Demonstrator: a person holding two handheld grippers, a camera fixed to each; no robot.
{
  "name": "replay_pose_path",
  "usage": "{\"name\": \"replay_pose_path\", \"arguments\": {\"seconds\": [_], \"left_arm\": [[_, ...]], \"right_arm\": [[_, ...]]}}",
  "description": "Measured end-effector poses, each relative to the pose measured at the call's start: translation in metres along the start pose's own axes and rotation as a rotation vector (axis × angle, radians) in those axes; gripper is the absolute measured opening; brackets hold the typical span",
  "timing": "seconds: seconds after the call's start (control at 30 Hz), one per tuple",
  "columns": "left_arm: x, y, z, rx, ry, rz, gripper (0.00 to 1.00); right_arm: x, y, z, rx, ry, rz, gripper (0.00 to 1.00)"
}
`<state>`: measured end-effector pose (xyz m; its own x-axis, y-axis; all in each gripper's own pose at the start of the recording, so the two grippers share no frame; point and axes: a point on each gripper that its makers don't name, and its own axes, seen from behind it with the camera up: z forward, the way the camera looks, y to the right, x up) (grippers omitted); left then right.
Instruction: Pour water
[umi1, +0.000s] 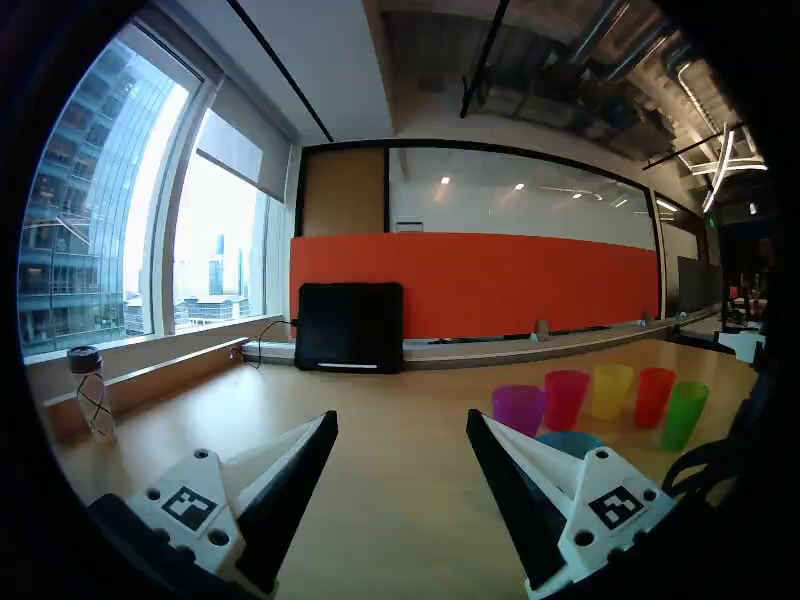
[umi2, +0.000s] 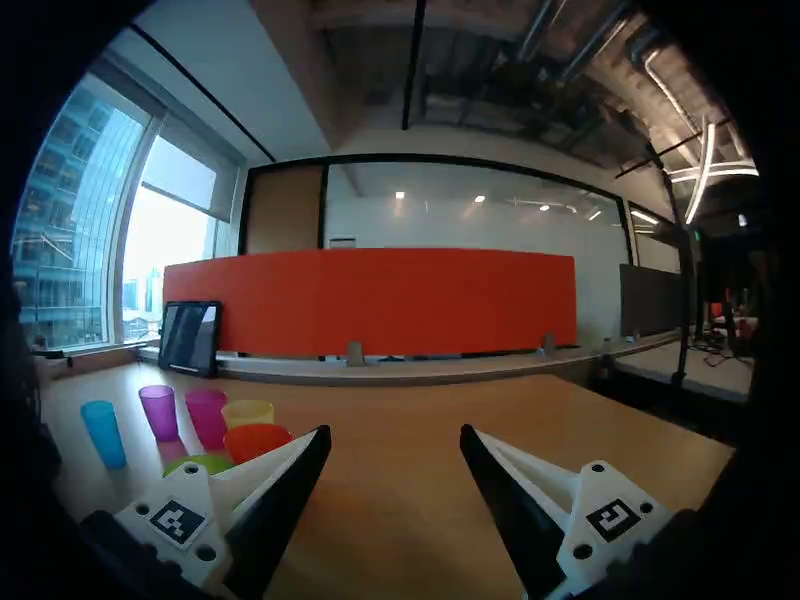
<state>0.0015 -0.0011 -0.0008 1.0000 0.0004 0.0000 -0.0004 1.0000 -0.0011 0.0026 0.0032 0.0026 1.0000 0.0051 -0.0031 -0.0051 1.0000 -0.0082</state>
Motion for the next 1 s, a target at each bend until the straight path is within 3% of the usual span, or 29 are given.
{"name": "replay_pose_path", "arguments": {"seconds": [1.0], "left_arm": [[-0.0004, 0.0004, -0.0002, 0.0, 0.0, 0.0, 0.96]], "right_arm": [[-0.0021, -0.0005, -0.0019, 0.002, -0.004, -0.005, 1.0]]}}
